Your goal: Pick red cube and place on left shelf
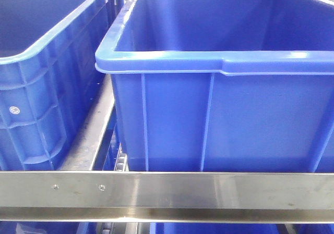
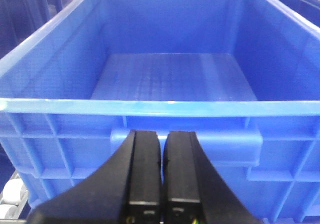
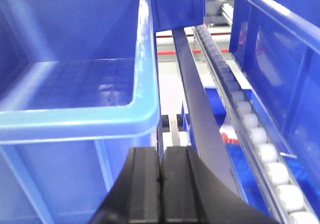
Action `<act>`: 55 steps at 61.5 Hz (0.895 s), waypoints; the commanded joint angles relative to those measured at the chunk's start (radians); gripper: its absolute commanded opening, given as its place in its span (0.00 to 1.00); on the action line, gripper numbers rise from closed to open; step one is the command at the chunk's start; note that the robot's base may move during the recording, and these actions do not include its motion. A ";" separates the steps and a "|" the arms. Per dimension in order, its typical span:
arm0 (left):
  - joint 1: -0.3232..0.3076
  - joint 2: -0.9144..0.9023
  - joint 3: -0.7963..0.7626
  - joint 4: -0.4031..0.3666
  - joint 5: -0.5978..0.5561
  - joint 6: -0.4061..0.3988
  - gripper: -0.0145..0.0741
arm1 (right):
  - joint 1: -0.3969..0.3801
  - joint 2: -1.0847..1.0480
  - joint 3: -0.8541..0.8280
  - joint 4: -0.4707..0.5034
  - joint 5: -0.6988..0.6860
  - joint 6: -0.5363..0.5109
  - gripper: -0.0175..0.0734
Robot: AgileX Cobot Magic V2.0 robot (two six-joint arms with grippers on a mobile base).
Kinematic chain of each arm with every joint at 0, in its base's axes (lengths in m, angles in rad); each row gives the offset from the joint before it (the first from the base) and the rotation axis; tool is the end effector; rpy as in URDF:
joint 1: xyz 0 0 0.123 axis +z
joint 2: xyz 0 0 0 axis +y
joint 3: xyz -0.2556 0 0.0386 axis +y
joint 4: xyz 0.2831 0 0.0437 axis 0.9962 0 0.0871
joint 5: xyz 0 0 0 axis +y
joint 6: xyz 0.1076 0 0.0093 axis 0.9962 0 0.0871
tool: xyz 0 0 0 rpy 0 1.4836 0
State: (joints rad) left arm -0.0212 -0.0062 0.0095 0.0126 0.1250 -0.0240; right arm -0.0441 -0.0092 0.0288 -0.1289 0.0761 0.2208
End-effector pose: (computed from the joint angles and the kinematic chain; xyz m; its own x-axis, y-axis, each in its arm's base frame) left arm 0.1353 -0.0027 0.1982 -0.0413 -0.0106 -0.9991 0.0192 0.9998 -0.0114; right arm 0.1358 -0.0071 0.1964 -0.0029 0.0924 -0.9957 0.0543 0.9943 0.0921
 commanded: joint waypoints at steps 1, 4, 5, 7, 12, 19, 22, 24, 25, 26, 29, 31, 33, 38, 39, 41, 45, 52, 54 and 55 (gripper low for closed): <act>-0.001 -0.015 0.023 -0.006 -0.086 -0.001 0.28 | -0.007 -0.023 -0.015 -0.002 -0.110 -0.015 0.25; -0.001 -0.015 0.023 -0.006 -0.086 -0.001 0.28 | -0.007 -0.023 -0.015 0.003 -0.117 -0.015 0.25; -0.001 -0.015 0.023 -0.006 -0.086 -0.001 0.28 | -0.007 -0.023 -0.015 0.003 -0.121 -0.015 0.25; -0.001 -0.015 0.023 -0.006 -0.086 -0.001 0.28 | -0.007 -0.023 -0.015 0.003 -0.124 -0.015 0.25; -0.001 -0.015 0.023 -0.006 -0.086 -0.001 0.28 | -0.007 -0.023 -0.015 0.002 -0.127 -0.019 0.25; -0.001 -0.015 0.023 -0.006 -0.086 -0.001 0.28 | -0.007 -0.023 -0.015 0.011 -0.128 -0.055 0.25; -0.001 -0.015 0.023 -0.006 -0.086 -0.001 0.28 | -0.007 -0.023 -0.015 0.034 -0.128 -0.080 0.25; -0.001 -0.015 0.023 -0.006 -0.086 -0.001 0.28 | -0.007 -0.023 -0.015 0.054 -0.128 -0.100 0.25; -0.001 -0.015 0.023 -0.006 -0.086 -0.001 0.28 | -0.007 -0.023 -0.015 0.072 -0.128 -0.118 0.25; -0.001 -0.015 0.023 -0.006 -0.086 -0.001 0.28 | -0.007 -0.023 -0.015 0.085 -0.128 -0.131 0.25; -0.001 -0.015 0.023 -0.006 -0.086 -0.001 0.28 | -0.007 -0.023 -0.015 0.129 -0.128 -0.178 0.25; -0.001 -0.015 0.023 -0.006 -0.086 -0.001 0.28 | -0.007 -0.023 -0.015 0.164 -0.128 -0.215 0.25; -0.001 -0.015 0.023 -0.006 -0.086 -0.001 0.28 | -0.007 -0.023 -0.015 0.189 -0.127 -0.241 0.25; -0.001 -0.015 0.023 -0.006 -0.086 -0.001 0.28 | -0.007 -0.023 -0.015 0.219 -0.127 -0.268 0.25; -0.001 -0.015 0.023 -0.006 -0.086 -0.001 0.28 | -0.007 -0.023 -0.015 0.219 -0.127 -0.268 0.25; -0.001 -0.015 0.023 -0.006 -0.086 -0.001 0.28 | -0.007 -0.023 -0.015 0.219 -0.127 -0.268 0.25; -0.001 -0.015 0.023 -0.006 -0.086 -0.001 0.28 | -0.007 -0.023 -0.015 0.219 -0.127 -0.268 0.25; -0.001 -0.015 0.023 -0.006 -0.086 -0.001 0.28 | -0.007 -0.023 -0.015 0.219 -0.127 -0.268 0.25; -0.001 -0.015 0.023 -0.006 -0.086 -0.001 0.28 | -0.007 -0.023 -0.015 0.219 -0.127 -0.268 0.25; -0.001 -0.015 0.023 -0.006 -0.086 -0.001 0.28 | -0.007 -0.023 -0.015 0.219 -0.127 -0.268 0.25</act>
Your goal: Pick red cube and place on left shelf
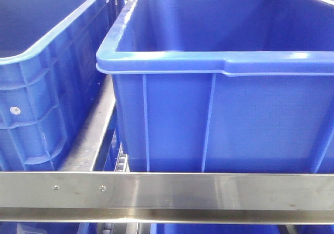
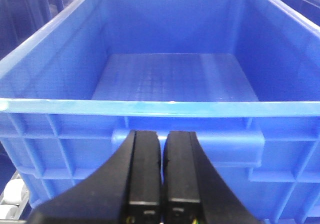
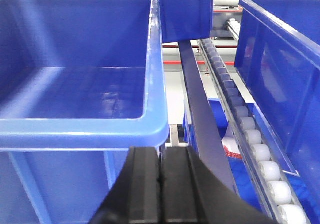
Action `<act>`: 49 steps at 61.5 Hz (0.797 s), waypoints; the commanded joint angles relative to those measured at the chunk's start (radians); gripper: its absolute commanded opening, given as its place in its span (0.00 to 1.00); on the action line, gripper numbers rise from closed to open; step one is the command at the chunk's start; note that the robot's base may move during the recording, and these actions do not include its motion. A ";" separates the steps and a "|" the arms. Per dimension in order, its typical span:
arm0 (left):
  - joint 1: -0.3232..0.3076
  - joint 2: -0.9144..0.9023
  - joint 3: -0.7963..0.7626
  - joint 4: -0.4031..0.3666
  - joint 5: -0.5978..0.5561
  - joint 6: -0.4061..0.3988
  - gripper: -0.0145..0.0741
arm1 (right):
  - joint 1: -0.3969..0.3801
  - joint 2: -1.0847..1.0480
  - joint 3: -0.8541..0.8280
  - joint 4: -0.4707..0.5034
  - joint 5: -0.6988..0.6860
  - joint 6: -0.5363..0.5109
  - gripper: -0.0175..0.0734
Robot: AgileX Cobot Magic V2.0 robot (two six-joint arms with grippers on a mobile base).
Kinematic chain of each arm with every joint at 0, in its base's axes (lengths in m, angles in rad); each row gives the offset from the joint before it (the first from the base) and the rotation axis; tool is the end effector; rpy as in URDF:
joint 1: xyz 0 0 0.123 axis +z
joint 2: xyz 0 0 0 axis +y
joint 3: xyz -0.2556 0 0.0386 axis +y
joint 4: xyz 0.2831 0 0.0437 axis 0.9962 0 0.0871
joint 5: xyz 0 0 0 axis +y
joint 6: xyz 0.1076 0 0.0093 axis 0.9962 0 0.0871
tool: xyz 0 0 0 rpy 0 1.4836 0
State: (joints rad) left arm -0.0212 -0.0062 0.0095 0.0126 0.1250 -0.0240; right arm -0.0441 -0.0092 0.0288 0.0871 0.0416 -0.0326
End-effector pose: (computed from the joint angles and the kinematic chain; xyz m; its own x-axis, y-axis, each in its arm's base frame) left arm 0.1353 -0.0027 0.1982 -0.0413 -0.0106 -0.9991 0.0192 0.9998 -0.0114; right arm 0.1358 -0.0056 0.2001 0.0283 0.0532 -0.9982 0.0390 0.9978 0.0543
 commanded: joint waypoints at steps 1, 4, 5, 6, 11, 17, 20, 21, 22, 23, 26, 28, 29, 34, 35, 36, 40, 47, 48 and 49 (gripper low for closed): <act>-0.001 -0.015 0.023 -0.006 -0.086 -0.001 0.28 | -0.007 -0.023 -0.015 0.003 -0.093 -0.014 0.25; -0.001 -0.015 0.023 -0.006 -0.086 -0.001 0.28 | -0.007 -0.023 -0.015 0.003 -0.093 -0.014 0.25; -0.001 -0.015 0.023 -0.006 -0.086 -0.001 0.28 | -0.007 -0.023 -0.015 0.003 -0.093 -0.014 0.25; -0.001 -0.015 0.023 -0.006 -0.086 -0.001 0.28 | -0.007 -0.023 -0.015 0.003 -0.093 -0.014 0.25; -0.001 -0.015 0.023 -0.006 -0.086 -0.001 0.28 | -0.007 -0.023 -0.015 0.003 -0.093 -0.014 0.25; -0.001 -0.015 0.023 -0.006 -0.086 -0.001 0.28 | -0.007 -0.023 -0.015 0.003 -0.093 -0.014 0.25; -0.001 -0.015 0.023 -0.006 -0.086 -0.001 0.28 | -0.007 -0.023 -0.015 0.003 -0.093 -0.014 0.25; -0.001 -0.015 0.023 -0.006 -0.086 -0.001 0.28 | -0.007 -0.023 -0.015 0.003 -0.093 -0.014 0.25; -0.001 -0.015 0.023 -0.006 -0.086 -0.001 0.28 | -0.007 -0.023 -0.015 0.003 -0.093 -0.014 0.25; -0.001 -0.015 0.023 -0.006 -0.086 -0.001 0.28 | -0.007 -0.023 -0.015 0.003 -0.093 -0.014 0.25; -0.001 -0.015 0.023 -0.006 -0.086 -0.001 0.28 | -0.007 -0.023 -0.015 0.003 -0.093 -0.014 0.25; -0.001 -0.015 0.023 -0.006 -0.086 -0.001 0.28 | -0.007 -0.023 -0.015 0.003 -0.093 -0.014 0.25; -0.001 -0.015 0.023 -0.006 -0.086 -0.001 0.28 | -0.007 -0.023 -0.015 0.003 -0.093 -0.014 0.25; -0.001 -0.015 0.023 -0.006 -0.086 -0.001 0.28 | -0.007 -0.023 -0.015 0.003 -0.093 -0.014 0.25; -0.001 -0.015 0.023 -0.006 -0.086 -0.001 0.28 | -0.007 -0.023 -0.015 0.003 -0.093 -0.014 0.25; -0.001 -0.015 0.023 -0.006 -0.086 -0.001 0.28 | -0.007 -0.023 -0.015 0.003 -0.093 -0.014 0.25; -0.001 -0.015 0.023 -0.006 -0.086 -0.001 0.28 | -0.007 -0.023 -0.015 0.003 -0.093 -0.014 0.25; -0.001 -0.015 0.023 -0.006 -0.086 -0.001 0.28 | -0.007 -0.023 -0.015 0.003 -0.093 -0.014 0.25; -0.001 -0.015 0.023 -0.006 -0.086 -0.001 0.28 | -0.007 -0.023 -0.015 0.003 -0.093 -0.014 0.25; -0.001 -0.015 0.023 -0.006 -0.086 -0.001 0.28 | -0.007 -0.023 -0.015 0.003 -0.093 -0.014 0.25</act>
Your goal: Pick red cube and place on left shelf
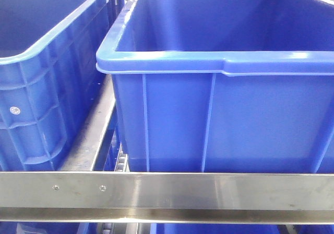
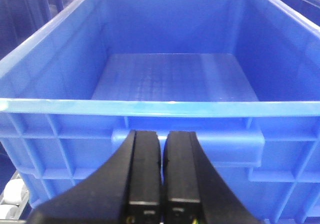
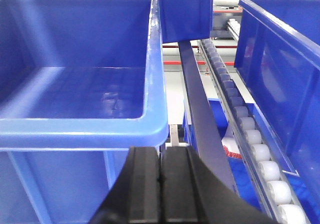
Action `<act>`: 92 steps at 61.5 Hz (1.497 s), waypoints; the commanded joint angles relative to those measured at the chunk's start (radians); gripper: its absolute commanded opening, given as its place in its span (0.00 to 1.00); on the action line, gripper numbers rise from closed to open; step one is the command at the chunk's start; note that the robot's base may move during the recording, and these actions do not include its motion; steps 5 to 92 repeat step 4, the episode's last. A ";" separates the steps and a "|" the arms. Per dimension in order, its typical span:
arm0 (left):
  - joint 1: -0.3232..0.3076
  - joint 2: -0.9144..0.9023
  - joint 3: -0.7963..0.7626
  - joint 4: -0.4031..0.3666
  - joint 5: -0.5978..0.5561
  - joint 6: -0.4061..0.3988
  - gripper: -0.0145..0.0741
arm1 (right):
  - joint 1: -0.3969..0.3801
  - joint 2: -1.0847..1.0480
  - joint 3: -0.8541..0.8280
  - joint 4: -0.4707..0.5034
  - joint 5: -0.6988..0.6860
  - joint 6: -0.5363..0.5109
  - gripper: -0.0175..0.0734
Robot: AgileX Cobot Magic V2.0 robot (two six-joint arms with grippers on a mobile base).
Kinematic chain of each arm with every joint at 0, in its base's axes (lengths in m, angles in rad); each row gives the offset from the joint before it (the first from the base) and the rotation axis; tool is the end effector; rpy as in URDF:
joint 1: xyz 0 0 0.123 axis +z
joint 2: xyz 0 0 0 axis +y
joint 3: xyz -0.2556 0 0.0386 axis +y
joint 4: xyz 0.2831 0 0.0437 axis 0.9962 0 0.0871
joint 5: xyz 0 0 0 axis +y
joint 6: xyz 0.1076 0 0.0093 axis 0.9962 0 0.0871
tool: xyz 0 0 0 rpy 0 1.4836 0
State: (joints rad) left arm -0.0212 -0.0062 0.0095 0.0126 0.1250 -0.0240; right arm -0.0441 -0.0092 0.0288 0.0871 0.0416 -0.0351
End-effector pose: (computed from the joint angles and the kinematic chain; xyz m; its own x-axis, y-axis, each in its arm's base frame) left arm 0.1353 -0.0027 0.1982 -0.0413 -0.0106 -0.9991 0.0192 0.9998 -0.0114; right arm 0.1358 -0.0056 0.2001 0.0282 0.0507 -0.9983 0.0391 0.9979 0.0518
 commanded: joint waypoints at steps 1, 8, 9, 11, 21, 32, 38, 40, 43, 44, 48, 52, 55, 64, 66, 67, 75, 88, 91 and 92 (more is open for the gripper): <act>-0.001 -0.015 0.023 -0.006 -0.086 -0.001 0.28 | -0.007 -0.023 -0.015 0.003 -0.093 -0.012 0.25; -0.001 -0.015 0.023 -0.006 -0.086 -0.001 0.28 | -0.007 -0.023 -0.015 0.003 -0.093 -0.012 0.25; -0.001 -0.015 0.023 -0.006 -0.086 -0.001 0.28 | -0.007 -0.023 -0.015 0.003 -0.093 -0.012 0.25; -0.001 -0.015 0.023 -0.006 -0.086 -0.001 0.28 | -0.007 -0.023 -0.015 0.003 -0.093 -0.012 0.25; -0.001 -0.015 0.023 -0.006 -0.086 -0.001 0.28 | -0.007 -0.023 -0.015 0.003 -0.093 -0.012 0.25; -0.001 -0.015 0.023 -0.006 -0.086 -0.001 0.28 | -0.007 -0.023 -0.015 0.003 -0.093 -0.012 0.25; -0.001 -0.015 0.023 -0.006 -0.086 -0.001 0.28 | -0.007 -0.023 -0.015 0.003 -0.093 -0.012 0.25; -0.001 -0.015 0.023 -0.006 -0.086 -0.001 0.28 | -0.007 -0.023 -0.015 0.003 -0.093 -0.012 0.25; -0.001 -0.015 0.023 -0.006 -0.086 -0.001 0.28 | -0.007 -0.023 -0.015 0.003 -0.093 -0.012 0.25; -0.001 -0.015 0.023 -0.006 -0.086 -0.001 0.28 | -0.007 -0.023 -0.015 0.003 -0.093 -0.012 0.25; -0.001 -0.015 0.023 -0.006 -0.086 -0.001 0.28 | -0.007 -0.023 -0.015 0.003 -0.093 -0.012 0.25; -0.001 -0.015 0.023 -0.006 -0.086 -0.001 0.28 | -0.007 -0.023 -0.015 0.003 -0.093 -0.012 0.25; -0.001 -0.015 0.023 -0.006 -0.086 -0.001 0.28 | -0.007 -0.023 -0.015 0.003 -0.093 -0.012 0.25; -0.001 -0.015 0.023 -0.006 -0.086 -0.001 0.28 | -0.007 -0.023 -0.015 0.003 -0.093 -0.012 0.25; -0.001 -0.015 0.023 -0.006 -0.086 -0.001 0.28 | -0.007 -0.023 -0.015 0.003 -0.093 -0.012 0.25; -0.001 -0.015 0.023 -0.006 -0.086 -0.001 0.28 | -0.007 -0.023 -0.015 0.003 -0.093 -0.012 0.25; -0.001 -0.015 0.023 -0.006 -0.086 -0.001 0.28 | -0.007 -0.023 -0.015 0.003 -0.093 -0.012 0.25; -0.001 -0.015 0.023 -0.006 -0.086 -0.001 0.28 | -0.007 -0.023 -0.015 0.003 -0.093 -0.012 0.25; -0.001 -0.015 0.023 -0.006 -0.086 -0.001 0.28 | -0.007 -0.023 -0.015 0.003 -0.093 -0.012 0.25; -0.001 -0.015 0.023 -0.006 -0.086 -0.001 0.28 | -0.007 -0.023 -0.015 0.003 -0.093 -0.012 0.25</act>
